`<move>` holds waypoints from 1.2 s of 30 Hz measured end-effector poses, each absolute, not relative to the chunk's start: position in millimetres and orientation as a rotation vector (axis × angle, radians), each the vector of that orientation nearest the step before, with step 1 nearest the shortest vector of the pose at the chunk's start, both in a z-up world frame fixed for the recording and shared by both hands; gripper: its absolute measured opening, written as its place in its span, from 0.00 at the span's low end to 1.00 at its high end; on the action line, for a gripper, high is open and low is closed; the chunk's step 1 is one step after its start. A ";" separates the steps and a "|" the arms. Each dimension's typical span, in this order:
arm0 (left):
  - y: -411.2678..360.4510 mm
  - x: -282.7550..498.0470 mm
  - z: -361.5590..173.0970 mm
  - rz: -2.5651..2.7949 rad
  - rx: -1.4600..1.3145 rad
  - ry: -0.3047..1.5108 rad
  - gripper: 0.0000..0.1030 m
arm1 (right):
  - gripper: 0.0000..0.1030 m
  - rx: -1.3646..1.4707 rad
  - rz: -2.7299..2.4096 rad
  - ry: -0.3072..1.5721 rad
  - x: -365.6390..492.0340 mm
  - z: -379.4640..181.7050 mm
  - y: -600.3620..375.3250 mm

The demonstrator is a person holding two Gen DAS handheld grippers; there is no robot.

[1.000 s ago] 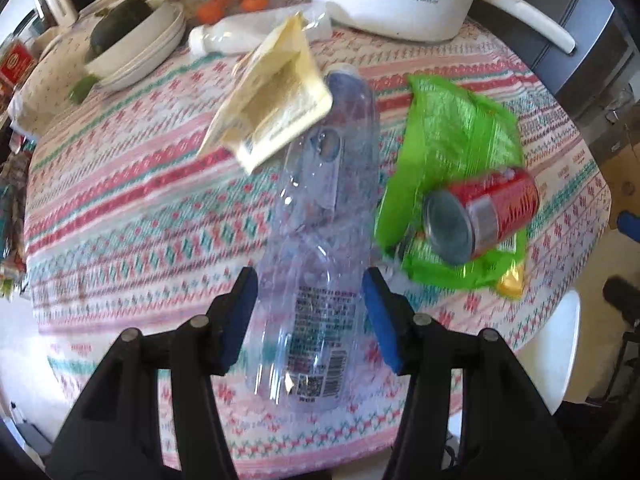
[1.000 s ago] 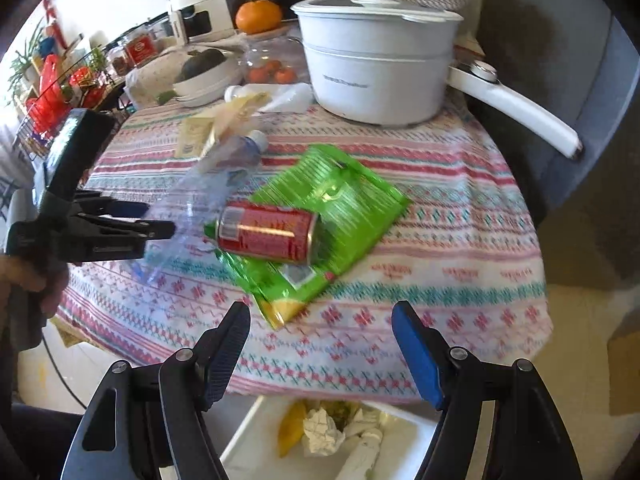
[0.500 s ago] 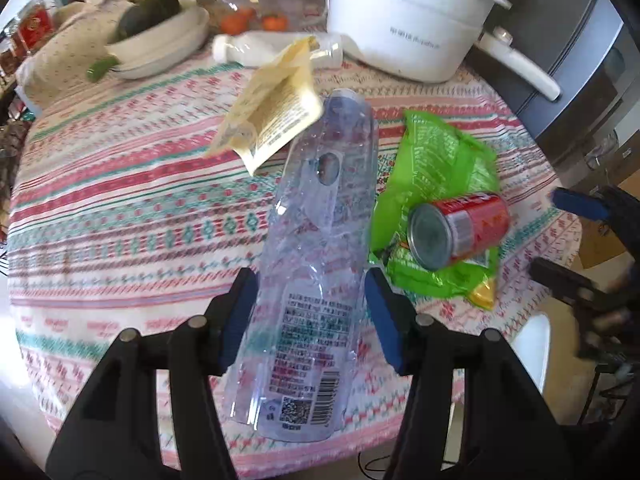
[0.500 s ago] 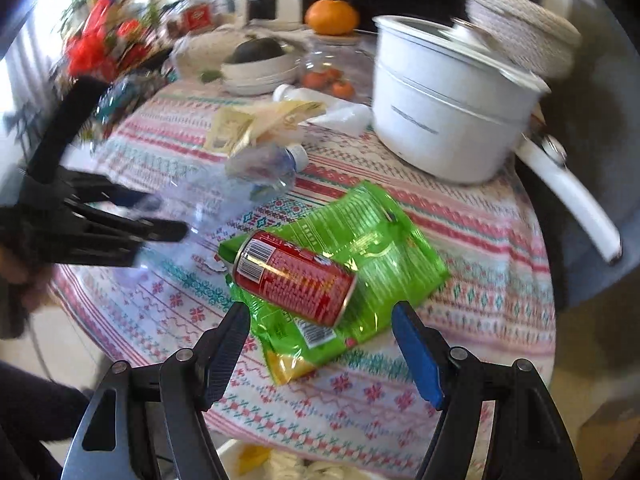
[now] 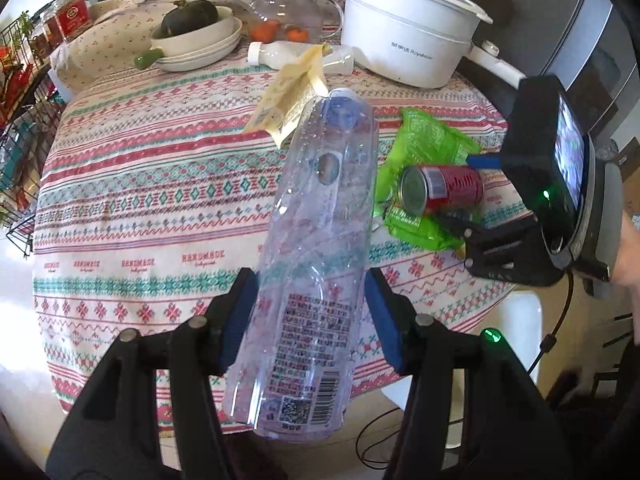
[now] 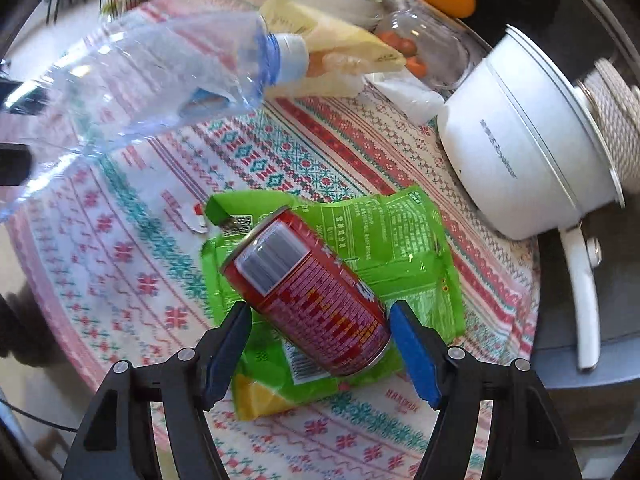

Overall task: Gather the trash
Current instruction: 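Hold the plastic bottle in the left tool while the right tool grasps the red can, then move bottle and can over the white bin and open both tools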

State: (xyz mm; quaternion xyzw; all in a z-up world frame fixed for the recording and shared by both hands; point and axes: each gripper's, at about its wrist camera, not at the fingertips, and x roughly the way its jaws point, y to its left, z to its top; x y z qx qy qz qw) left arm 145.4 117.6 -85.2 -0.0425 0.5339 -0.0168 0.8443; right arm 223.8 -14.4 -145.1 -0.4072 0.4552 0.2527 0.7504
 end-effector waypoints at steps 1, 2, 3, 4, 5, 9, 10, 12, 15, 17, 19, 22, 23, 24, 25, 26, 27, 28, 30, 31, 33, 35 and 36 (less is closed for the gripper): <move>117.9 144.1 -85.8 -0.030 -0.089 1.129 0.56 | 0.67 -0.896 0.548 0.989 224.2 -146.4 -12.7; 119.2 143.6 -86.6 -0.027 -0.094 1.131 0.56 | 0.63 -0.897 0.544 0.988 224.8 -147.2 -11.6; 121.7 143.7 -87.8 -0.022 -0.105 1.133 0.56 | 0.55 -0.899 0.540 0.990 226.1 -148.1 -11.5; 123.2 142.4 -87.4 -0.017 -0.110 1.131 0.56 | 0.54 -0.895 0.535 0.990 226.6 -149.2 -11.5; 124.5 142.4 -87.3 -0.010 -0.114 1.129 0.56 | 0.54 -0.885 0.531 0.995 227.7 -150.3 -12.5; 128.7 137.0 -84.0 0.010 -0.134 1.115 0.56 | 0.53 -0.839 0.506 1.014 230.3 -147.8 -14.2; 129.1 135.0 -82.2 0.011 -0.139 1.111 0.56 | 0.53 -0.801 0.502 1.018 231.0 -144.2 -16.5; 128.2 130.7 -78.8 0.013 -0.145 1.101 0.56 | 0.53 -0.744 0.503 1.026 233.8 -138.2 -18.3; 126.3 123.4 -73.4 0.010 -0.155 1.086 0.56 | 0.52 -0.663 0.510 1.045 226.0 -125.7 -27.6; 124.5 119.8 -71.5 0.003 -0.161 1.080 0.56 | 0.52 -0.630 0.518 1.047 215.1 -117.2 -35.0; 119.4 113.6 -68.3 -0.011 -0.165 1.071 0.56 | 0.52 -0.580 0.516 1.051 203.5 -107.4 -44.1; 112.3 106.8 -64.7 -0.033 -0.164 1.059 0.56 | 0.51 -0.503 0.502 1.055 192.0 -94.1 -59.1; 111.2 106.5 -64.1 -0.039 -0.163 1.058 0.56 | 0.51 -0.486 0.502 1.054 185.5 -92.1 -60.0; 108.2 104.0 -62.6 -0.048 -0.158 1.055 0.56 | 0.51 -0.458 0.503 1.055 180.3 -87.6 -65.8; 105.5 101.9 -61.3 -0.056 -0.154 1.051 0.56 | 0.51 -0.437 0.502 1.052 174.7 -82.2 -70.2; 103.6 100.3 -60.1 -0.063 -0.152 1.048 0.56 | 0.51 -0.424 0.503 1.047 169.2 -79.2 -72.3; 102.6 99.9 -59.5 -0.068 -0.152 1.047 0.56 | 0.51 -0.410 0.504 1.042 163.0 -75.1 -75.6; 100.1 97.1 -58.2 -0.080 -0.153 1.044 0.56 | 0.51 -0.396 0.502 1.039 157.1 -70.9 -80.7; 95.5 92.8 -56.4 -0.102 -0.149 1.041 0.56 | 0.51 -0.381 0.496 1.033 147.8 -63.4 -90.4; 92.5 90.7 -55.6 -0.115 -0.145 1.040 0.56 | 0.51 -0.367 0.495 1.030 142.3 -60.8 -96.1; 84.7 86.4 -55.3 -0.147 -0.133 1.043 0.56 | 0.51 -0.333 0.493 1.027 130.5 -56.9 -111.1; 75.5 82.3 -55.4 -0.178 -0.119 1.049 0.56 | 0.51 -0.304 0.479 1.039 121.1 -57.2 -124.5; 67.6 79.4 -55.9 -0.209 -0.109 1.055 0.56 | 0.51 -0.291 0.460 1.055 116.4 -59.2 -133.6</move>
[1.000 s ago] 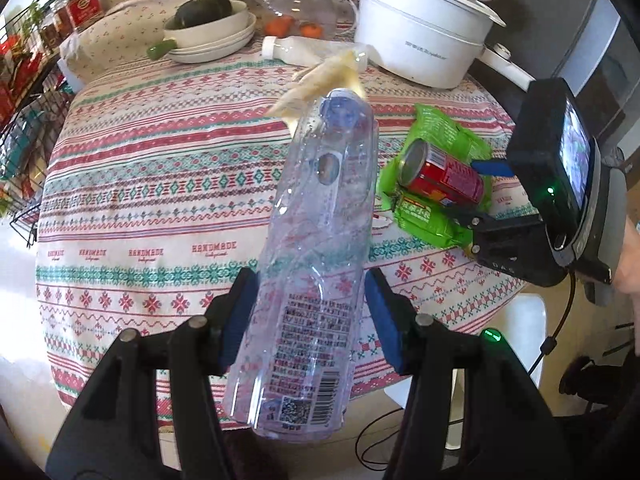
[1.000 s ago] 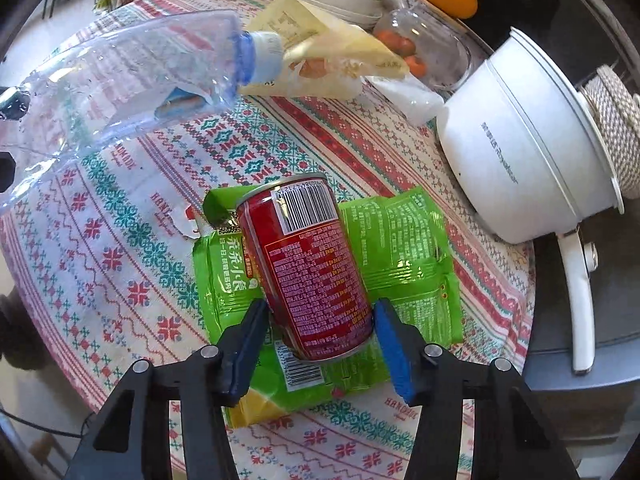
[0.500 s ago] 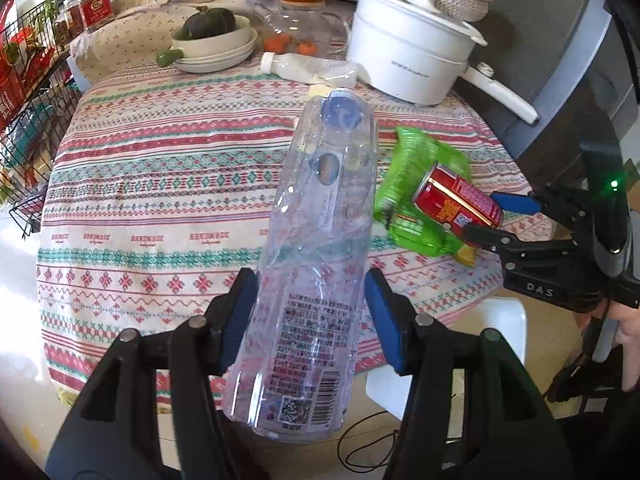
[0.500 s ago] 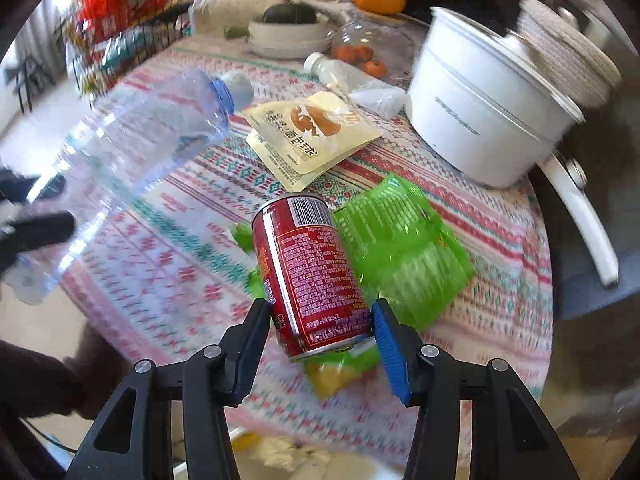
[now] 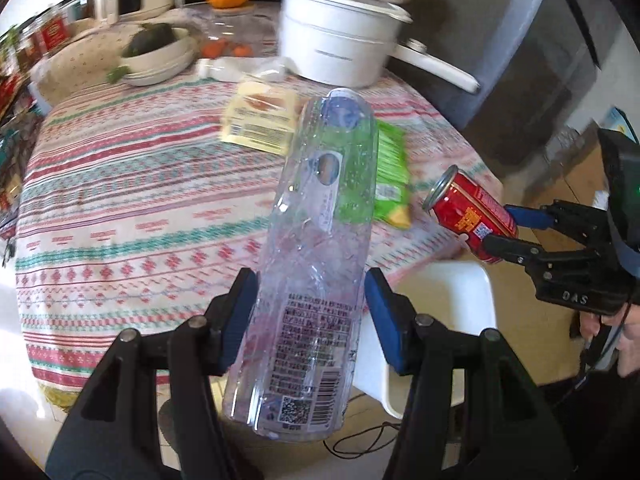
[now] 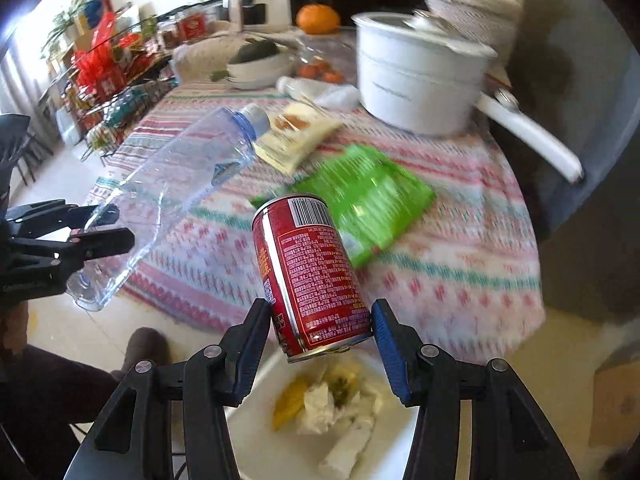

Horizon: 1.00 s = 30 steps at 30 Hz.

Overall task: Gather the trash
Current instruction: 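Move bottle and can over the white bin and open both tools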

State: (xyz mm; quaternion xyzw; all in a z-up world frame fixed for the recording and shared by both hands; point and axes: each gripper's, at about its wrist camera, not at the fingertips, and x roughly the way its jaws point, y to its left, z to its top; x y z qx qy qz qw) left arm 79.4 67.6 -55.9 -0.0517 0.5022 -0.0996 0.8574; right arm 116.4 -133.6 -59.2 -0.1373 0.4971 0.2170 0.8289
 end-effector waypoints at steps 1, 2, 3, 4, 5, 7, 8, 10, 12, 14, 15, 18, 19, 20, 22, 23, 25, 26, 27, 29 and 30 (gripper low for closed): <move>62.7 77.3 -56.1 -0.228 -0.101 1.058 0.56 | 0.51 -0.276 0.447 1.068 113.3 -60.4 -141.6; 55.5 74.4 -56.5 -0.252 -0.090 1.061 0.56 | 0.51 -0.263 0.440 1.079 110.6 -60.9 -147.1; 49.2 71.5 -56.9 -0.271 -0.078 1.064 0.56 | 0.51 -0.246 0.432 1.094 106.5 -61.2 -155.5; 43.4 69.3 -57.6 -0.292 -0.071 1.068 0.56 | 0.51 -0.238 0.431 1.099 102.0 -60.6 -162.3; 37.5 67.3 -58.8 -0.314 -0.066 1.074 0.56 | 0.51 -0.230 0.432 1.104 97.8 -60.2 -167.8; 25.6 64.3 -63.4 -0.355 -0.053 1.094 0.56 | 0.51 -0.203 0.439 1.128 89.8 -61.9 -179.7; 18.0 62.3 -67.9 -0.380 -0.045 1.111 0.56 | 0.51 -0.188 0.444 1.144 86.0 -64.7 -185.9; 4.4 58.6 -76.6 -0.418 -0.033 1.142 0.56 | 0.52 -0.187 0.436 1.175 79.3 -72.5 -195.3; -7.1 55.9 -84.4 -0.448 -0.029 1.167 0.56 | 0.52 -0.196 0.429 1.200 72.5 -80.5 -202.1; -19.6 52.9 -92.3 -0.478 -0.023 1.180 0.56 | 0.52 -0.192 0.421 1.230 67.6 -88.1 -211.2; -23.1 52.4 -94.6 -0.482 -0.019 1.179 0.56 | 0.52 -0.190 0.420 1.251 65.3 -93.0 -216.3; -38.0 53.5 -107.9 -0.500 -0.001 1.189 0.56 | 0.52 -0.192 0.396 1.296 61.7 -103.3 -229.1; -41.2 54.6 -112.4 -0.504 0.007 1.194 0.56 | 0.52 -0.189 0.388 1.310 59.7 -107.1 -233.6; -43.4 55.2 -116.3 -0.503 0.010 1.199 0.56 | 0.52 -0.184 0.378 1.326 58.6 -110.8 -238.7; -48.2 57.3 -122.6 -0.507 0.002 1.208 0.56 | 0.52 -0.180 0.364 1.352 57.2 -115.6 -246.3; -50.4 58.3 -125.5 -0.513 -0.011 1.210 0.56 | 0.51 -0.177 0.359 1.359 57.0 -117.2 -249.2; -53.3 60.3 -130.9 -0.520 -0.028 1.209 0.56 | 0.43 -0.164 0.359 1.371 56.3 -119.0 -254.5; -52.6 58.8 -133.2 -0.523 -0.032 1.209 0.56 | 0.39 -0.157 0.366 1.378 56.2 -119.6 -256.1; -54.9 59.2 -135.9 -0.532 -0.038 1.212 0.56 | 0.36 -0.158 0.369 1.381 56.1 -120.0 -256.9; -59.3 57.5 -137.8 -0.538 -0.032 1.215 0.57 | 0.36 -0.173 0.370 1.388 55.5 -121.4 -257.7; -62.4 56.6 -139.6 -0.536 -0.014 1.230 0.57 | 0.36 -0.171 0.367 1.391 56.2 -121.1 -257.3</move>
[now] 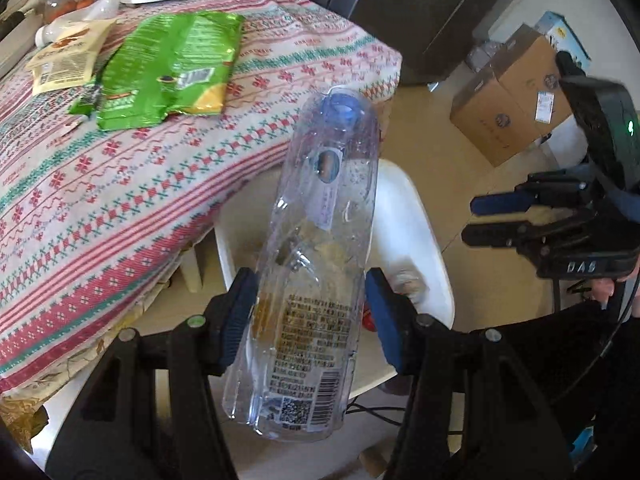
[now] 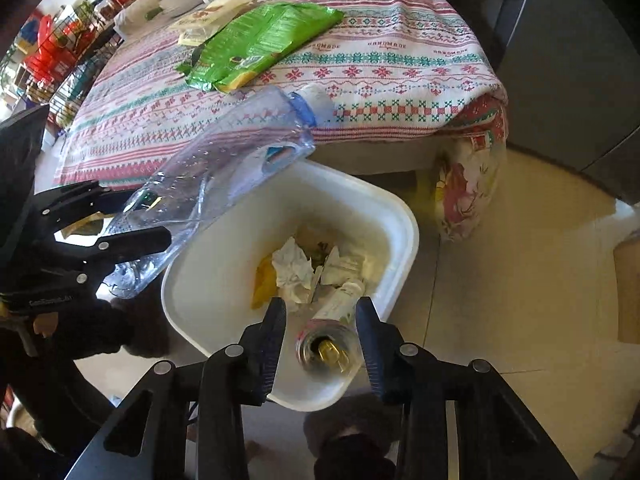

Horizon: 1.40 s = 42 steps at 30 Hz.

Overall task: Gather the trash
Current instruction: 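Move bottle and can over the white bin and open both tools, then grasp the paper bread bag with the left tool while the right tool grasps the green snack bag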

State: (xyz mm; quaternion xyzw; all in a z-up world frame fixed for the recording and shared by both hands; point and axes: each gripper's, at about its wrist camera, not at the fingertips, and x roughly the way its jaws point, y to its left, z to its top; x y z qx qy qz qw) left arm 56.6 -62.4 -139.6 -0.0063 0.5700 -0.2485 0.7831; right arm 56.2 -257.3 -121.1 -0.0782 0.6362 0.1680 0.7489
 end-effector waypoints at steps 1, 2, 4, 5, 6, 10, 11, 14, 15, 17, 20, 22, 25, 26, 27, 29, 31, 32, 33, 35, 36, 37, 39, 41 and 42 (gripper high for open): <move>-64.0 56.8 -141.2 -0.533 -0.001 1.244 0.57 | 0.37 -0.159 0.360 1.394 56.9 -121.3 -259.1; -66.2 56.6 -142.0 -0.528 0.014 1.261 0.57 | 0.37 -0.153 0.356 1.396 58.1 -121.1 -258.8; -67.6 54.3 -144.6 -0.521 0.046 1.326 0.57 | 0.41 -0.134 0.341 1.391 60.6 -119.0 -263.4; -66.5 53.4 -145.7 -0.523 0.046 1.354 0.57 | 0.43 -0.125 0.333 1.389 61.7 -118.1 -265.4; -65.9 52.5 -147.7 -0.525 0.052 1.380 0.57 | 0.44 -0.116 0.326 1.385 63.0 -116.9 -267.2; -63.5 48.2 -151.7 -0.520 0.094 1.398 0.57 | 0.46 -0.095 0.313 1.377 68.0 -113.6 -271.7; -66.3 48.2 -152.8 -0.516 0.112 1.389 0.58 | 0.46 -0.097 0.313 1.376 68.9 -113.4 -271.4; -72.6 45.6 -148.7 -0.510 0.144 1.345 0.65 | 0.50 -0.109 0.307 1.370 70.9 -112.3 -269.1; -74.8 44.1 -146.1 -0.514 0.141 1.334 0.65 | 0.52 -0.113 0.305 1.366 71.1 -111.2 -268.4; -78.4 42.4 -139.8 -0.522 0.150 1.305 0.65 | 0.54 -0.115 0.305 1.359 71.4 -109.0 -268.0; -81.7 42.8 -132.7 -0.518 0.169 1.279 0.65 | 0.56 -0.116 0.295 1.348 73.0 -106.7 -268.9; -81.1 44.7 -129.9 -0.508 0.169 1.272 0.65 | 0.56 -0.115 0.286 1.344 74.9 -105.3 -269.7; -75.4 45.0 -124.7 -0.491 0.172 1.258 0.65 | 0.57 -0.119 0.276 1.327 76.1 -101.1 -269.6; -74.2 46.7 -122.7 -0.487 0.172 1.251 0.65 | 0.57 -0.120 0.277 1.320 76.4 -99.1 -268.9; -68.4 47.3 -120.4 -0.485 0.169 1.245 0.65 | 0.57 -0.120 0.277 1.313 76.5 -97.2 -267.7; -65.9 51.5 -116.2 -0.478 0.162 1.232 0.65 | 0.58 -0.124 0.280 1.292 77.6 -91.4 -264.9; -58.3 54.1 -108.8 -0.465 0.152 1.212 0.66 | 0.58 -0.134 0.280 1.268 79.1 -85.3 -261.8; -57.3 56.5 -107.3 -0.458 0.148 1.203 0.67 | 0.58 -0.137 0.278 1.253 80.2 -81.4 -260.1; -54.4 58.2 -103.9 -0.451 0.144 1.194 0.68 | 0.59 -0.136 0.277 1.239 81.3 -77.8 -258.4; -49.7 63.5 -97.9 -0.425 0.143 1.173 0.73 | 0.60 -0.130 0.277 1.213 82.8 -71.0 -255.1; -45.8 65.3 -94.2 -0.409 0.143 1.157 0.75 | 0.61 -0.127 0.277 1.203 84.2 -68.4 -253.5; -43.8 67.3 -92.0 -0.398 0.142 1.147 0.77 | 0.63 -0.124 0.276 1.185 85.8 -64.0 -250.8; -31.7 74.3 -84.1 -0.354 0.130 1.119 0.79 | 0.64 -0.123 0.272 1.157 89.4 -58.1 -245.4; -20.5 81.1 -78.8 -0.315 0.107 1.101 0.81 | 0.65 -0.119 0.271 1.139 91.9 -53.3 -240.4; -13.2 83.3 -76.2 -0.294 0.094 1.095 0.81 | 0.67 -0.112 0.273 1.131 94.4 -51.3 -237.1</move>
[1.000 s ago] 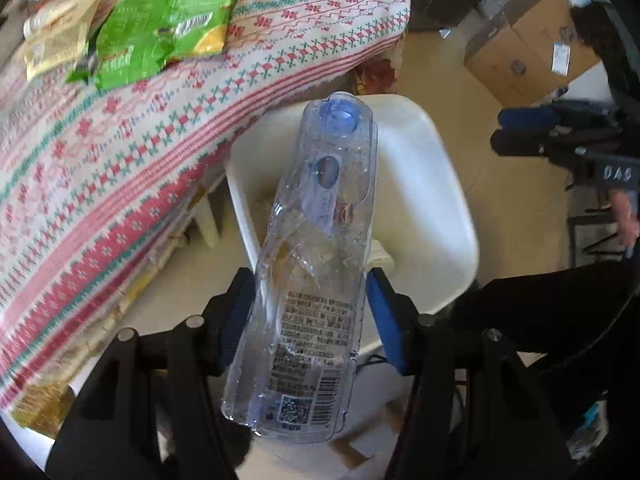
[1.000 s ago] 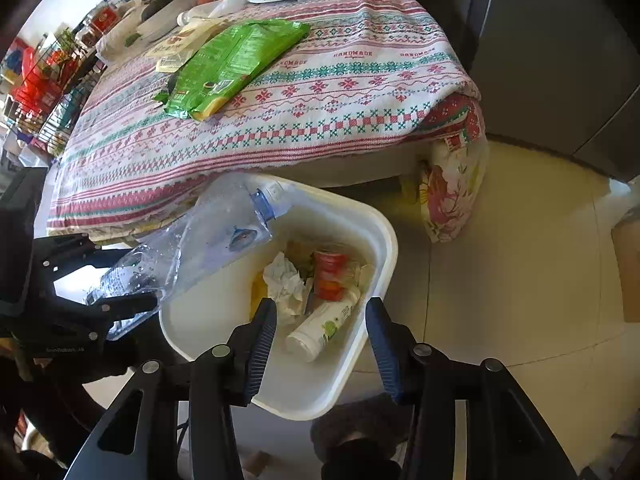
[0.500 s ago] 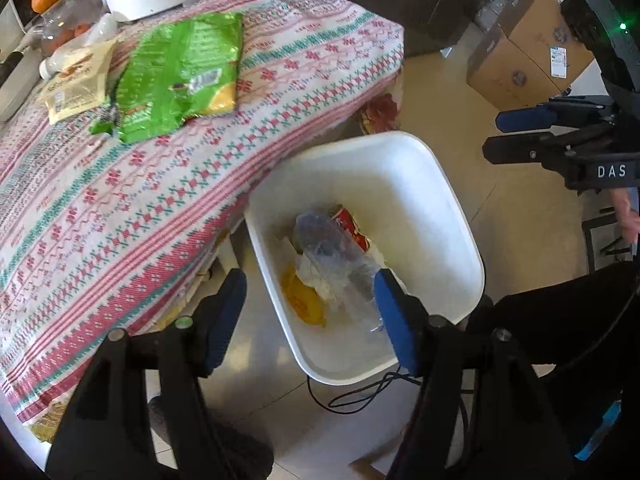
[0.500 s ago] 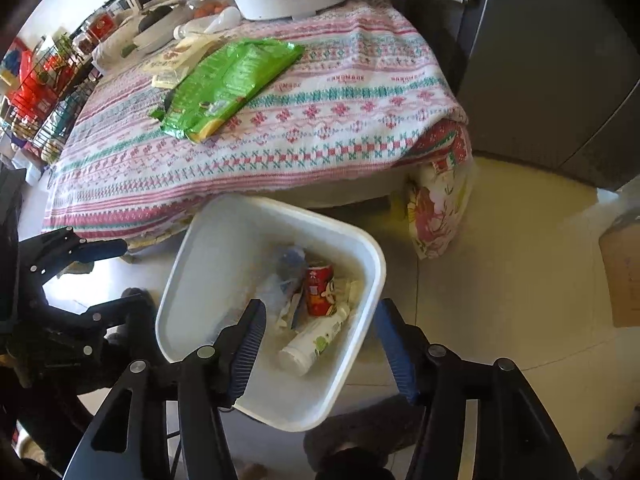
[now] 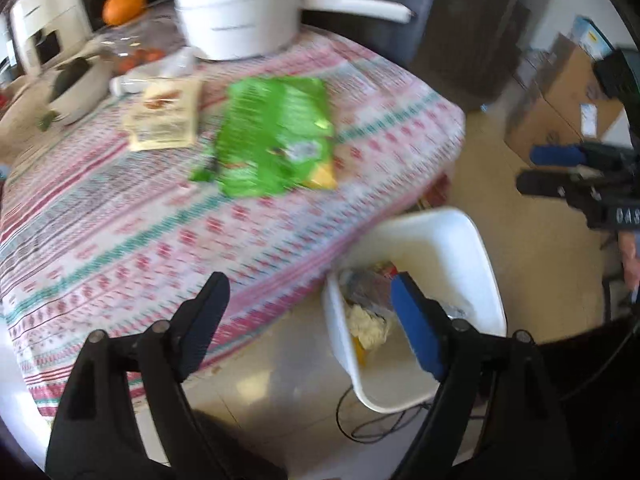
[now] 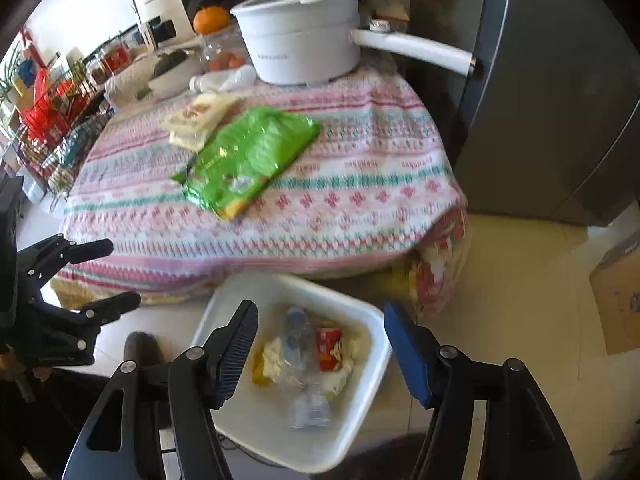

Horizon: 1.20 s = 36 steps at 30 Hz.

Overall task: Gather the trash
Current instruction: 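Grasp the paper bread bag with the left tool while the right tool grasps the green snack bag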

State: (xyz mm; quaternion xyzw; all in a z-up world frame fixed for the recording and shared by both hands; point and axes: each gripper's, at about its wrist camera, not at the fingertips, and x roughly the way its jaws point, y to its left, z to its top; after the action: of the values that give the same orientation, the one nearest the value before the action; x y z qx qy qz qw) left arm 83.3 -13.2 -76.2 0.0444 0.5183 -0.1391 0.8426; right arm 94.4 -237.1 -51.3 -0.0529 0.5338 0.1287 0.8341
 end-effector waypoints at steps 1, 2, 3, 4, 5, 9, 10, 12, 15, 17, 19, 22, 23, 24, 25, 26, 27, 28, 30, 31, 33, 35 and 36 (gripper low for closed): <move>-6.8 86.3 -74.2 -0.273 0.082 1.088 0.82 | 0.68 -0.106 0.273 1.124 96.8 -49.6 -234.2; -0.7 89.6 -72.0 -0.252 0.069 1.079 0.82 | 0.68 -0.103 0.272 1.118 99.4 -48.4 -231.0; 6.0 92.4 -69.6 -0.229 0.058 1.068 0.83 | 0.69 -0.103 0.270 1.113 102.0 -47.2 -228.0; 11.5 96.2 -68.7 -0.205 0.051 1.056 0.86 | 0.70 -0.105 0.266 1.108 104.6 -46.3 -224.5; 17.3 100.0 -68.3 -0.178 0.047 1.045 0.87 | 0.70 -0.107 0.263 1.104 107.0 -46.0 -221.4; 41.5 120.2 -71.2 -0.087 0.007 1.018 0.89 | 0.71 -0.089 0.252 1.093 121.3 -47.4 -207.4; 48.1 126.0 -72.6 -0.070 -0.008 1.015 0.89 | 0.72 -0.079 0.249 1.092 125.0 -48.9 -205.1; 62.4 136.9 -75.5 -0.037 -0.047 0.999 0.89 | 0.72 -0.062 0.238 1.093 132.7 -53.5 -199.5; 78.6 155.6 -84.3 -0.006 -0.097 0.991 0.89 | 0.72 -0.046 0.219 1.114 145.4 -65.7 -191.0; 88.2 170.8 -91.8 0.000 -0.146 1.009 0.89 | 0.72 -0.045 0.212 1.128 153.1 -73.4 -185.8; 101.4 184.4 -97.7 0.000 -0.229 1.016 0.89 | 0.72 -0.042 0.214 1.139 161.0 -80.4 -180.4; 115.4 201.7 -103.3 -0.002 -0.320 1.000 0.88 | 0.72 -0.030 0.221 1.153 173.2 -88.9 -173.3; 117.5 205.8 -104.5 -0.002 -0.331 0.996 0.88 | 0.72 -0.029 0.222 1.155 176.2 -90.6 -171.7; 120.5 213.5 -106.6 -0.004 -0.342 0.989 0.84 | 0.72 -0.030 0.222 1.157 181.2 -93.5 -169.6; 121.3 219.7 -107.9 -0.009 -0.345 0.987 0.80 | 0.72 -0.034 0.220 1.157 185.4 -95.9 -167.9; 120.8 223.0 -108.8 -0.013 -0.346 0.987 0.78 | 0.72 -0.037 0.219 1.157 189.0 -97.6 -166.5; 120.7 231.2 -112.1 -0.020 -0.350 0.993 0.74 | 0.72 -0.039 0.219 1.159 193.4 -100.3 -165.1; 121.6 236.7 -115.5 -0.024 -0.357 0.998 0.68 | 0.72 -0.039 0.219 1.160 196.3 -102.0 -164.7; 125.2 248.1 -122.7 -0.040 -0.394 1.006 0.59 | 0.72 -0.039 0.219 1.161 203.5 -106.4 -164.5; 126.1 249.0 -124.0 -0.049 -0.412 1.005 0.55 | 0.72 -0.040 0.218 1.160 206.8 -108.4 -164.7; 128.2 255.4 -128.6 -0.067 -0.472 0.994 0.54 | 0.72 -0.039 0.217 1.159 212.9 -112.4 -164.9; 129.9 259.2 -131.6 -0.070 -0.512 0.989 0.50 | 0.72 -0.033 0.213 1.158 217.9 -115.7 -166.2; 131.1 262.1 -134.3 -0.072 -0.542 0.990 0.45 | 0.72 -0.026 0.210 1.160 220.2 -117.5 -167.2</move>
State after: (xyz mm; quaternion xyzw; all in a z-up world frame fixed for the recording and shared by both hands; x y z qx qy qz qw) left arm 262.1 131.1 -134.3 -0.2569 0.4692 -0.0340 0.8442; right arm 220.2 -167.2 -117.5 -0.0123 0.5470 0.0992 0.8312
